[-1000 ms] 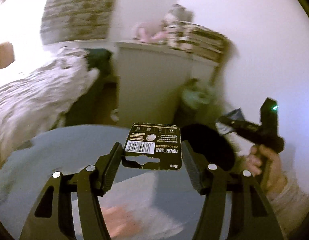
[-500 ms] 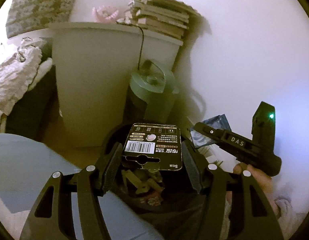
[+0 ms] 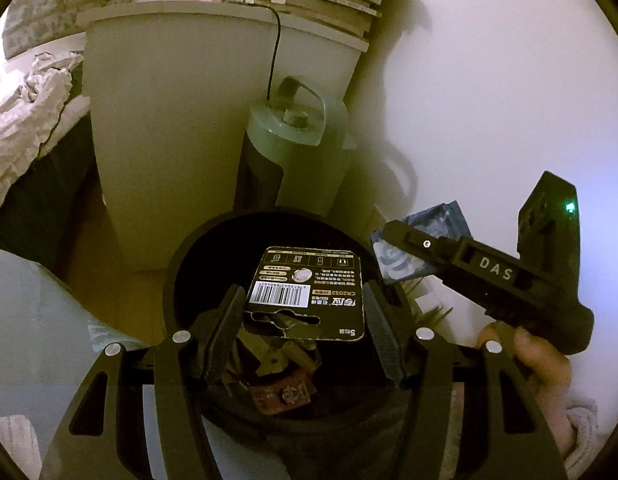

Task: Collect trash
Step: 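Carry the card and packet over the black bin and open both tools, then grasp the orange plastic bag with the left tool while the right grasps the clear plastic cup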

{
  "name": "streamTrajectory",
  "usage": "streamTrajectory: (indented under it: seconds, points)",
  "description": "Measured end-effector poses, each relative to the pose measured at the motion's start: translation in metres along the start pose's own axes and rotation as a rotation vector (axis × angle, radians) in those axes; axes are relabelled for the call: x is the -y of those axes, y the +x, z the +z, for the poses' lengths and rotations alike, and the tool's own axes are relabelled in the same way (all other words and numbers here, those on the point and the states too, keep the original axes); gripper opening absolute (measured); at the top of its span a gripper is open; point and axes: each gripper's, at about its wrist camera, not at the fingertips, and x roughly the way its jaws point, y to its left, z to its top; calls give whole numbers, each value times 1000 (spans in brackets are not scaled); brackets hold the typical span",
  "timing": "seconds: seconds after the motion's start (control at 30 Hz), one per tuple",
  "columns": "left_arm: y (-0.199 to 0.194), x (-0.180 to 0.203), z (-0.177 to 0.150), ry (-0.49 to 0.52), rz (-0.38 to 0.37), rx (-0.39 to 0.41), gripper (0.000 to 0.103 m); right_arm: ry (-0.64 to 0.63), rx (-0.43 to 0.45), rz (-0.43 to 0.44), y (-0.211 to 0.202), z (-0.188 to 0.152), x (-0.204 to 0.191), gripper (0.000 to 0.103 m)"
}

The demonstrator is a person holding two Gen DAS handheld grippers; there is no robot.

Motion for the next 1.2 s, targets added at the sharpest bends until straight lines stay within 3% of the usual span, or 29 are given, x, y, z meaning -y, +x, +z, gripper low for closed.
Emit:
streamTrajectory:
  seconds: [0.27, 0.33, 0.4, 0.47, 0.63, 0.73, 0.93, 1.07, 1.2]
  points:
    - [10, 0, 3, -5, 14, -26, 61, 22, 0, -4, 1, 1, 4, 23]
    - [10, 1, 3, 0, 24, -31, 67, 35, 8, -4, 0, 1, 7, 33]
    - [8, 2, 3, -2, 35, -24, 79, 50, 29, -4, -3, 1, 8, 56]
    - [3, 2, 3, -2, 44, -6, 81, 61, 53, -2, -6, 1, 9, 62]
    - [-20, -1, 1, -16, 57, 14, 82, 61, 48, -7, -6, 0, 8, 62]
    - [-50, -9, -6, -37, 91, 50, 89, 49, 38, -6, -4, -1, 4, 62]
    - [-128, -50, -43, -81, 277, 93, 89, -5, 8, 12, 5, -8, -18, 68]
    - [-174, -99, -82, -184, 451, 64, 90, -96, -34, 38, 13, -20, -46, 68]
    - [-187, -136, -114, -249, 530, -13, 92, -191, -82, 95, 20, -40, -82, 69]
